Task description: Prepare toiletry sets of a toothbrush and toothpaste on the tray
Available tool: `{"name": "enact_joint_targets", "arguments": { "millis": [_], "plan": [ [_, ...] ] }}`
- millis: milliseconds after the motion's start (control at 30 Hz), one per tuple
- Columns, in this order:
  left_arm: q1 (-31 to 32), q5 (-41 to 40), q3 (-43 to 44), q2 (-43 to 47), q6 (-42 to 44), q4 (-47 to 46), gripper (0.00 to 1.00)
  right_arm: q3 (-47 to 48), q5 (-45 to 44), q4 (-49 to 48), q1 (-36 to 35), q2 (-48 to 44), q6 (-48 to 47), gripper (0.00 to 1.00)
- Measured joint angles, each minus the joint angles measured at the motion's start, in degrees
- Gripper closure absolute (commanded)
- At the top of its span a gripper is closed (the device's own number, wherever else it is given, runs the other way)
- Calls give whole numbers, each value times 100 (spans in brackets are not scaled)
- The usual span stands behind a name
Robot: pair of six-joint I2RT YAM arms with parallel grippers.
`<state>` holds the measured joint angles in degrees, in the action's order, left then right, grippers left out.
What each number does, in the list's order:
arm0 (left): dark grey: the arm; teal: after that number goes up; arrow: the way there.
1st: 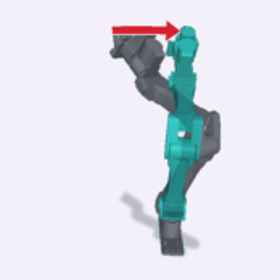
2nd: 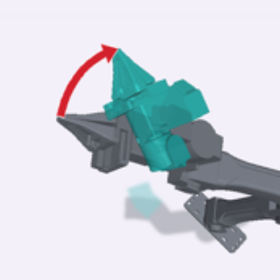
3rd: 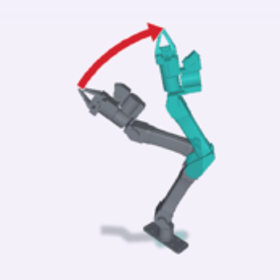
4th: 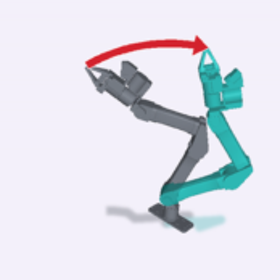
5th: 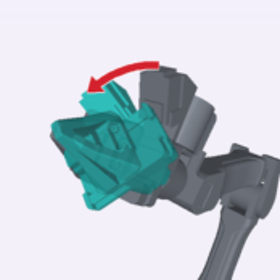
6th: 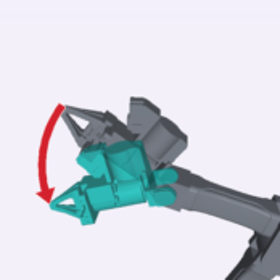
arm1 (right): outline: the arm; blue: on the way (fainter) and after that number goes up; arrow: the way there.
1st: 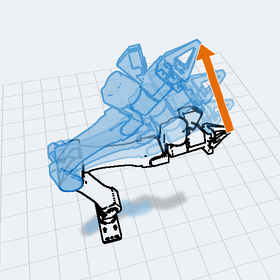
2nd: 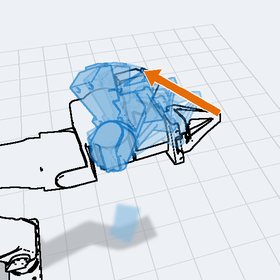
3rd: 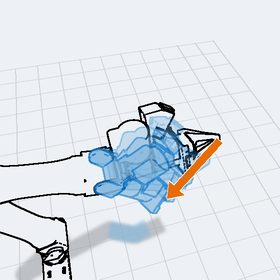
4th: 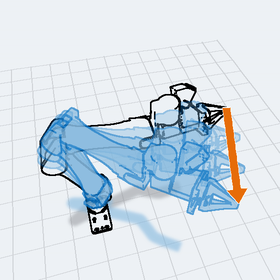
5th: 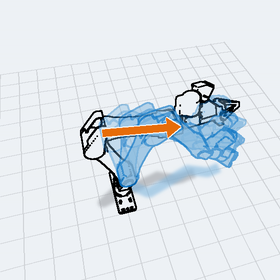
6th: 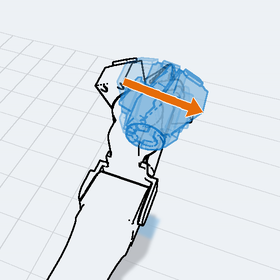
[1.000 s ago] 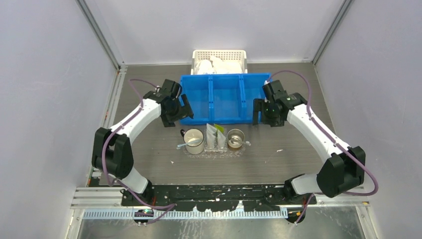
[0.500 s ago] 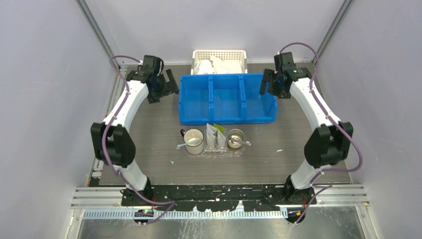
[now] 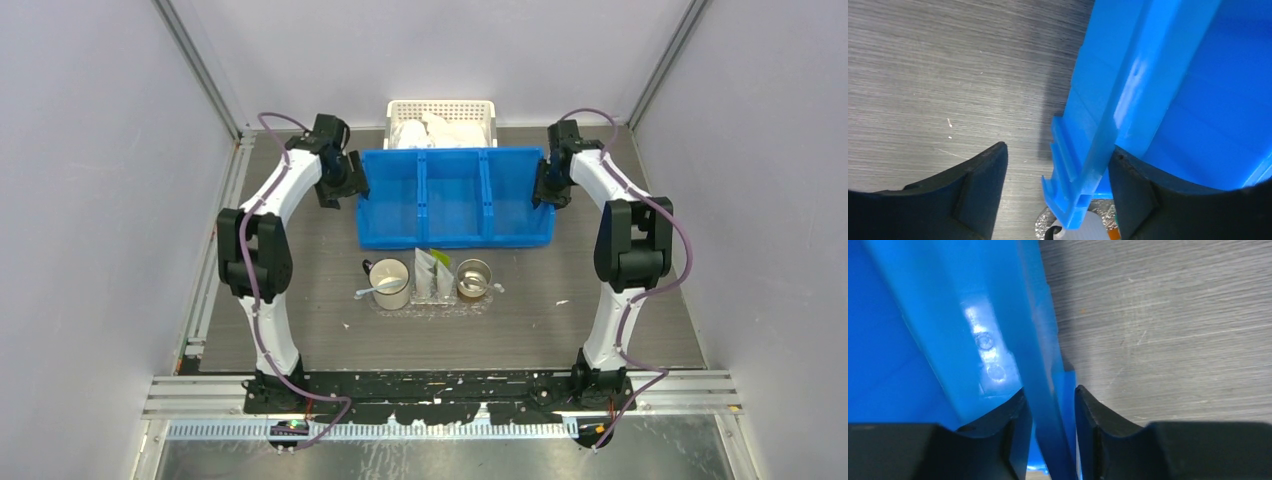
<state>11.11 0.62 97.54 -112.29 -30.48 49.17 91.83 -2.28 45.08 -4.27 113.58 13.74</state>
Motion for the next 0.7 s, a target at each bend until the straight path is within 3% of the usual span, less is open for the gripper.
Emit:
{"name": "enact_joint_targets", "arguments": {
  "millis": [167,700],
  "plan": [
    [-7,-98,122,-101,4,-28,44,-11,337,-234,2,118,107,69],
    [-177,-192,761,-955,-52,-44,45,605,754,-269,-72,610,94,75]
  ]
}}
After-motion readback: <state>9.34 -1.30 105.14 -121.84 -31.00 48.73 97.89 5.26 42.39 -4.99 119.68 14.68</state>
